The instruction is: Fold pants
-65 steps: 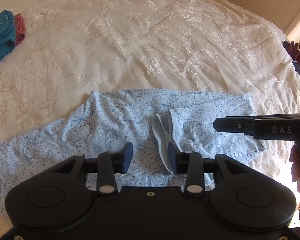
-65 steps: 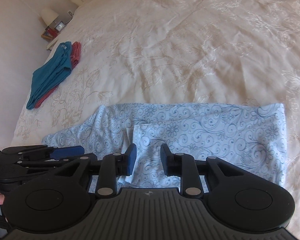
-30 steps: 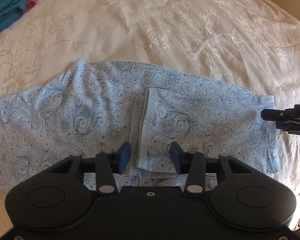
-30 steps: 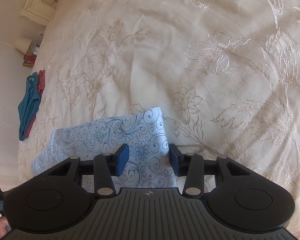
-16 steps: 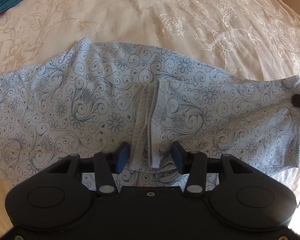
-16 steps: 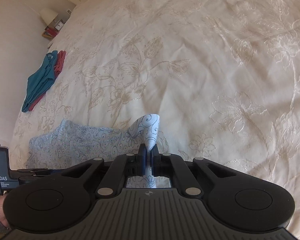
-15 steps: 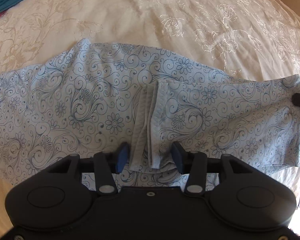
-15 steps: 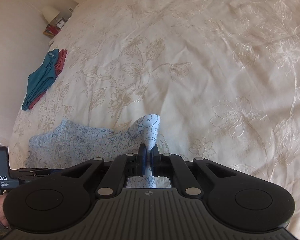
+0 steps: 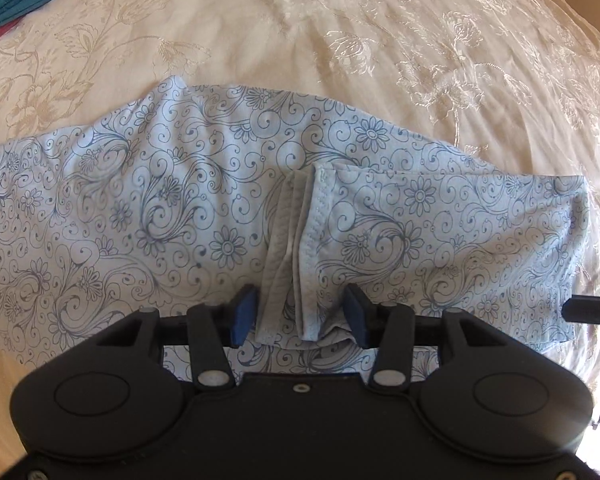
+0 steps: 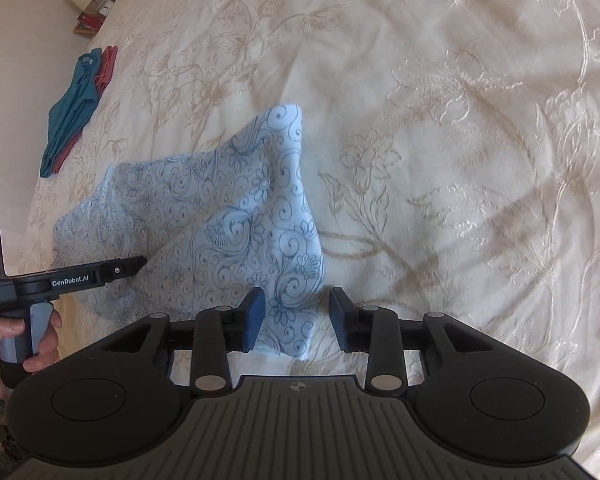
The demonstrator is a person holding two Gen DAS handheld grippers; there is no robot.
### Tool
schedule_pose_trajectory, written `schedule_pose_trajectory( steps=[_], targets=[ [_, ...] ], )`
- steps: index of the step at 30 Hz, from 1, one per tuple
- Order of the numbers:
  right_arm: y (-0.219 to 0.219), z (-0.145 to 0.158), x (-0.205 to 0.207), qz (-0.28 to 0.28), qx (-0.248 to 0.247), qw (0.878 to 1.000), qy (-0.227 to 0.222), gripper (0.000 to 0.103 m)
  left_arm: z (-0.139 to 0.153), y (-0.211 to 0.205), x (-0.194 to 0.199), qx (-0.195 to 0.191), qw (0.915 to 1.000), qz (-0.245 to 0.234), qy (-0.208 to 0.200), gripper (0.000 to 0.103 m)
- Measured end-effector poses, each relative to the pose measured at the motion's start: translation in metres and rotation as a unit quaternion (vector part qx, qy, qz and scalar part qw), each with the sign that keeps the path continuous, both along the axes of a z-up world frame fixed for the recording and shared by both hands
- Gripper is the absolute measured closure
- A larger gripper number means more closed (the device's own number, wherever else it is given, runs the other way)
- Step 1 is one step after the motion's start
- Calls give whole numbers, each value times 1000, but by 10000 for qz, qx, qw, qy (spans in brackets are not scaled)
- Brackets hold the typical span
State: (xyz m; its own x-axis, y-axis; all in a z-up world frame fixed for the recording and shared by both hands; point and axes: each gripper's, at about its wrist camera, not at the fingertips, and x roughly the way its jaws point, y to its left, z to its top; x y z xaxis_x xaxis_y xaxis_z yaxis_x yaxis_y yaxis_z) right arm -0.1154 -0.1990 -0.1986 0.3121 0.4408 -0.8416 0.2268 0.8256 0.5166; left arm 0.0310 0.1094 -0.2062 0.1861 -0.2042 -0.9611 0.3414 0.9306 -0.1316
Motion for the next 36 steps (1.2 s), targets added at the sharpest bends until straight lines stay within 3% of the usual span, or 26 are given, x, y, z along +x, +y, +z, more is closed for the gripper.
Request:
schedule_pose_trajectory(
  steps=[2,3,4,7,12,16,19,24,30,36],
  targets=[
    [5,-2,-7,-52,137,9999,-65,72,0,-2,-2,12,10000,-25,-14,48],
    [7,0,-10,-68,156,9998,-140,93,0,-2,-2,15,10000,-30,-18,48],
    [10,3,-12,-76,99,9998,-159,98,0,-2,-2,17,10000,-34,-19,48],
    [15,17,-18,-78,-190,9997,-123,98,2,-1,-2,5,10000,-13,-33,48],
    [14,11,-22,-187,-355,9992,63,98,9,3,-8,66,9999,-11,-122,46],
    [19,20,-15,-312,-458,9984,88,85,23,18,-17,105,9994,104,-324,46],
    [18,33,-16,-311,-617,9976,-96,85,35,36,-23,63,9986,254,-459,46],
    [24,63,-14,-281,-1034,9929,-511,85,52,75,-24,170,9951,503,-830,34],
    [66,86,10,34,-1071,9900,-915,85,64,131,-9,208,9904,760,-1136,33],
    [142,86,42,371,-950,9893,-1039,85,61,182,17,330,9900,542,-1262,30]
  ],
)
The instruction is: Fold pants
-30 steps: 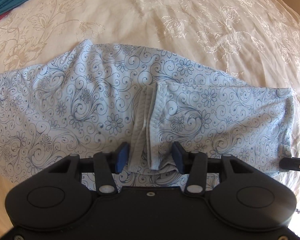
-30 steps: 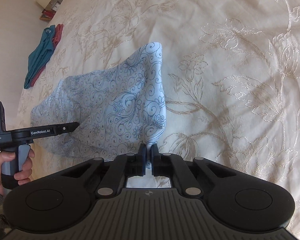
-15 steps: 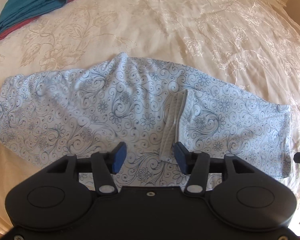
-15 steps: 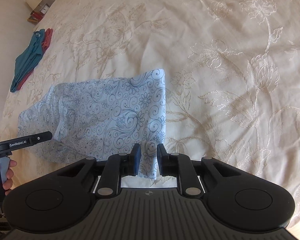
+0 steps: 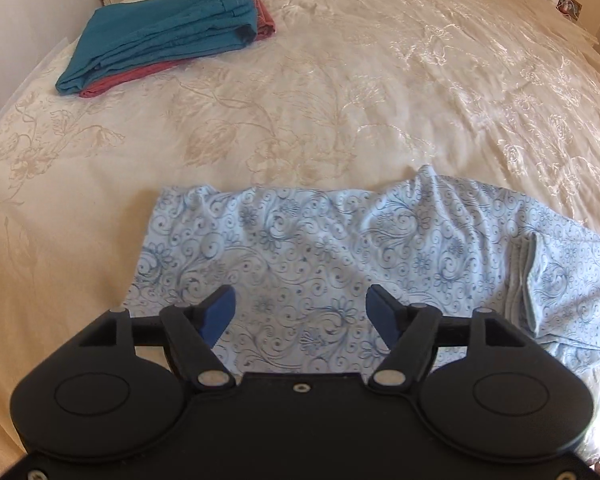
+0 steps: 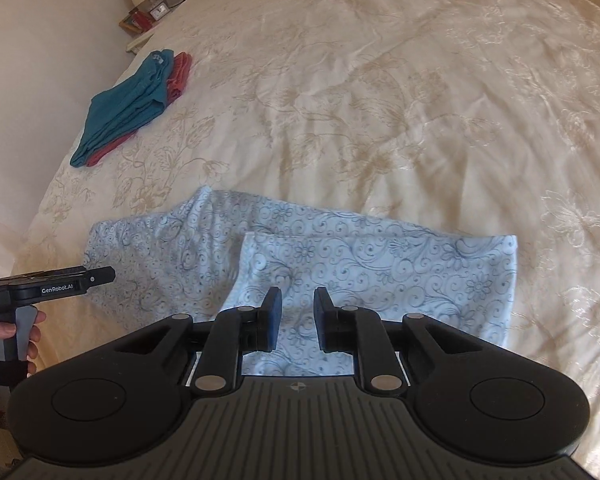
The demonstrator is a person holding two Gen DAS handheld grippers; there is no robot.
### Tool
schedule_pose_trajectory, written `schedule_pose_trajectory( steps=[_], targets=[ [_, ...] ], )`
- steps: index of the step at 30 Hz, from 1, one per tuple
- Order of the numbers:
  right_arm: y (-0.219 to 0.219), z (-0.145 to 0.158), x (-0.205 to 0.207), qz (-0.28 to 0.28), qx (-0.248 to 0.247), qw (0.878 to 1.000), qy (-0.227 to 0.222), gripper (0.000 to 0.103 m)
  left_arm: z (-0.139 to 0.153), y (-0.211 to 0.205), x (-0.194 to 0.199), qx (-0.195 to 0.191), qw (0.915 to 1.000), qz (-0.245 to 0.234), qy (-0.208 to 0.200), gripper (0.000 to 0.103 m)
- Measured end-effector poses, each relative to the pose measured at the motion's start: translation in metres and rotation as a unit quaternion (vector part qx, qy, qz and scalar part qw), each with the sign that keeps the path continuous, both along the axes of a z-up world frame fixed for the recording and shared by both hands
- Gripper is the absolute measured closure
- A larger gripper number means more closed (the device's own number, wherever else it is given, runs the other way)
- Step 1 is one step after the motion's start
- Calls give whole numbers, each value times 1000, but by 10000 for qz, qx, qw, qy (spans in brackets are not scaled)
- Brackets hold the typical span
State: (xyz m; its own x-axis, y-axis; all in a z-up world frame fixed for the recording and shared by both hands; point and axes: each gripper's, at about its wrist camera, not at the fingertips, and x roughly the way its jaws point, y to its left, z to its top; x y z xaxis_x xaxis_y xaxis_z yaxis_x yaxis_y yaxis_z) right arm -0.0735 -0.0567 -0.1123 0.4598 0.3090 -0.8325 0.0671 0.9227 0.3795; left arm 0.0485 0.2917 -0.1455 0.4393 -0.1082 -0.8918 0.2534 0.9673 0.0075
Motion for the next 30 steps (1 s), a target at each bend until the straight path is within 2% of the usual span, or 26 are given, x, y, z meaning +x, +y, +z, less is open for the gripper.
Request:
schedule_pose_trajectory(
  steps=[3,5,9,13,20,25,27,30],
  targets=[
    [40,-7,17,147,69,9998,70,85,-3,22,12,18,9999,-102,-47,23],
    [62,-10,27,214,98,9997,91,85,-4,38,19,-32,9999,-124,-109,13],
    [103,-18,45,364,58,9992,174,85,-8,63,33,2,9995,-71,-294,10],
    [129,-27,60,402,-108,9989,194,85,-26,80,52,-124,9998,-150,-34,7],
    [150,-42,91,223,-393,9989,127,85,-59,78,74,-422,9936,-824,642,9],
    [151,-61,119,-33,-538,9983,220,85,-69,72,79,-479,9889,-1157,799,6],
    [149,-69,128,-132,-546,9979,318,85,-72,71,82,-535,9873,-1215,873,2],
    [147,-78,141,-221,-611,9971,407,85,-75,69,84,-520,9868,-1248,891,2]
  ],
)
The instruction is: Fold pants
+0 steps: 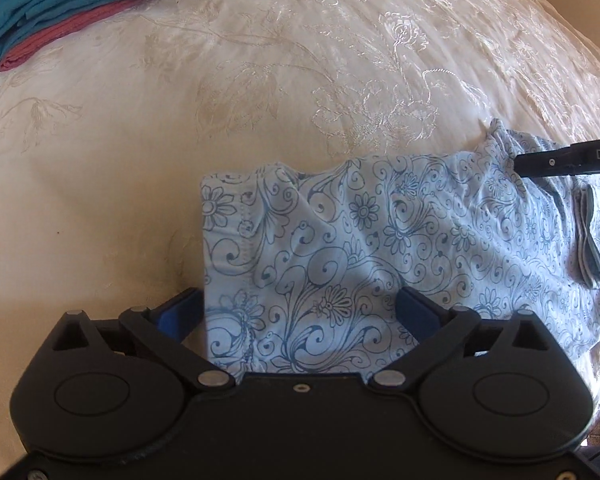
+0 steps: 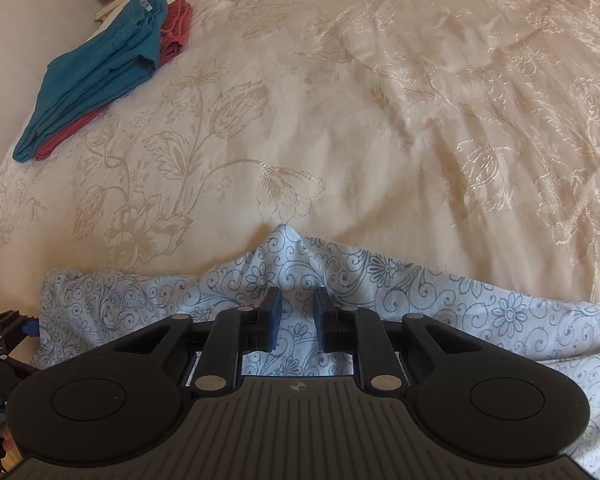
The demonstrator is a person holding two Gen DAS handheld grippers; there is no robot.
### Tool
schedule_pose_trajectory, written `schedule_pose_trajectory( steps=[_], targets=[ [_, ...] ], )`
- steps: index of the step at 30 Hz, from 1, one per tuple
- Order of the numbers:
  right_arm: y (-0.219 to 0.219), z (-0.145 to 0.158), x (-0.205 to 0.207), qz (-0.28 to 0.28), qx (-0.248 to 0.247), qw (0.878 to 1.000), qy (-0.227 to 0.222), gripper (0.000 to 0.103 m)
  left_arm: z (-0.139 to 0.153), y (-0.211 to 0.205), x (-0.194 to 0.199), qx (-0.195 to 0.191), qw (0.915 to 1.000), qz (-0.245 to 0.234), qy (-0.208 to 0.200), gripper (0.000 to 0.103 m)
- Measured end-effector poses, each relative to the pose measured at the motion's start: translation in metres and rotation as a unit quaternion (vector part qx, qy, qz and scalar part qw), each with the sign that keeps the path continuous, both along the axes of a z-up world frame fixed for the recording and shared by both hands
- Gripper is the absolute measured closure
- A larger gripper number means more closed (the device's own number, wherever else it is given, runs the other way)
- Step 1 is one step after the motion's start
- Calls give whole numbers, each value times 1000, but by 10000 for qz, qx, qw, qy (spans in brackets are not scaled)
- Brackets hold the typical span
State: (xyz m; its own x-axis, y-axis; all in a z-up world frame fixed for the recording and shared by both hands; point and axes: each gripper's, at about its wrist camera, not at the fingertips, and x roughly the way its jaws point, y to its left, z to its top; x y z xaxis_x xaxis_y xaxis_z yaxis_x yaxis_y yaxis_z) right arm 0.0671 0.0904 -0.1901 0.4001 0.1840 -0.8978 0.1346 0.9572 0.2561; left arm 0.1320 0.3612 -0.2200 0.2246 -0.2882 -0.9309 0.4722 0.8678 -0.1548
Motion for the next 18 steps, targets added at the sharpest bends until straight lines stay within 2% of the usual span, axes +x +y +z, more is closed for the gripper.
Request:
schedule_pose_trajectory(
  steps=[11,18],
  targets=[
    [1,-5,16,9,-116,9999,21,86,-3,-4,1,92,9999,56,-29,2],
    [1,0,15,43,-118,9999,-21,85,-5,-11,7,150,9991,401,0,1]
  ],
)
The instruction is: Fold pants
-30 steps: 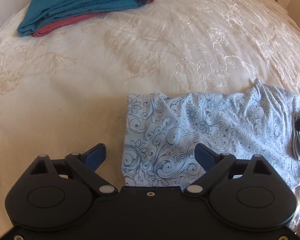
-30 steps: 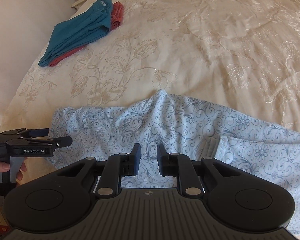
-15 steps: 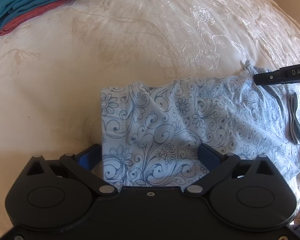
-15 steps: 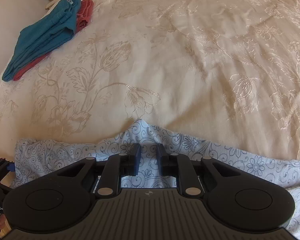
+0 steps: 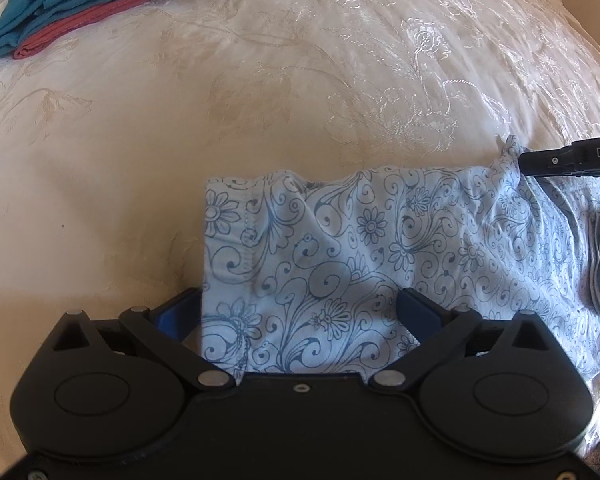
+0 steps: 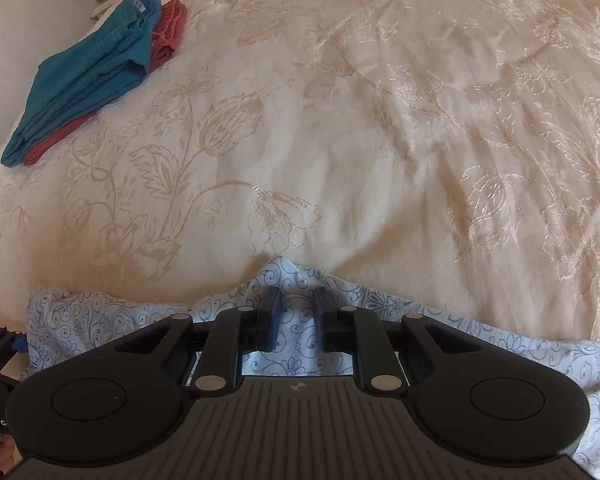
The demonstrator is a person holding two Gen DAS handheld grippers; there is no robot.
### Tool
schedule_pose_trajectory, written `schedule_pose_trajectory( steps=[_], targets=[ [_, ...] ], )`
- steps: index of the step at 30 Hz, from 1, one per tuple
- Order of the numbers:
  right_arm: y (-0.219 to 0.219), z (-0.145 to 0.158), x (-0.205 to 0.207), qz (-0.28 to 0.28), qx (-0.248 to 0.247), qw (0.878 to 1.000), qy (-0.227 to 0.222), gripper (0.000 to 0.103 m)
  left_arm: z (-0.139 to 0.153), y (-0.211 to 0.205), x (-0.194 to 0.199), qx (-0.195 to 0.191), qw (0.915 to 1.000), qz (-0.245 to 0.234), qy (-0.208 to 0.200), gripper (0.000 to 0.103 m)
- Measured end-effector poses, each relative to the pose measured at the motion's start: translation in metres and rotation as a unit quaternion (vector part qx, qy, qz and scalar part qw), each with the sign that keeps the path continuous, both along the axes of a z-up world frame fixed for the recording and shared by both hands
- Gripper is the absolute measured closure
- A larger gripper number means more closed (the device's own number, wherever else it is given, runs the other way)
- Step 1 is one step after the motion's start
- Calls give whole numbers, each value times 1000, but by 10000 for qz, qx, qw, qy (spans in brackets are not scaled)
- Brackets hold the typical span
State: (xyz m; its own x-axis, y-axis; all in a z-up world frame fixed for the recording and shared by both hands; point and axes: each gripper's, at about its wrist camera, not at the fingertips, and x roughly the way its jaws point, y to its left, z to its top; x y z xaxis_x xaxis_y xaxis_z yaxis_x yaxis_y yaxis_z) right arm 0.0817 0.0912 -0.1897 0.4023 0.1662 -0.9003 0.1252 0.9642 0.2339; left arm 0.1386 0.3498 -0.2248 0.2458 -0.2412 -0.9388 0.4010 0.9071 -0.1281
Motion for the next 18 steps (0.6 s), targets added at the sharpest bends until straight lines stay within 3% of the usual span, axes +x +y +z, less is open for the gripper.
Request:
schedule_pose_trajectory(
  steps=[13,15,18],
  targets=[
    [0,40,-45,166,179,9993,-269,85,0,-3,2,42,10000,-63,-27,5],
    [1,43,-54,226,166,9993,-259,85,3,-1,-1,-6,9999,-141,-98,12],
    [2,46,-69,254,199,9993,-207,85,11,5,-5,-112,9996,-134,-228,34]
  ],
)
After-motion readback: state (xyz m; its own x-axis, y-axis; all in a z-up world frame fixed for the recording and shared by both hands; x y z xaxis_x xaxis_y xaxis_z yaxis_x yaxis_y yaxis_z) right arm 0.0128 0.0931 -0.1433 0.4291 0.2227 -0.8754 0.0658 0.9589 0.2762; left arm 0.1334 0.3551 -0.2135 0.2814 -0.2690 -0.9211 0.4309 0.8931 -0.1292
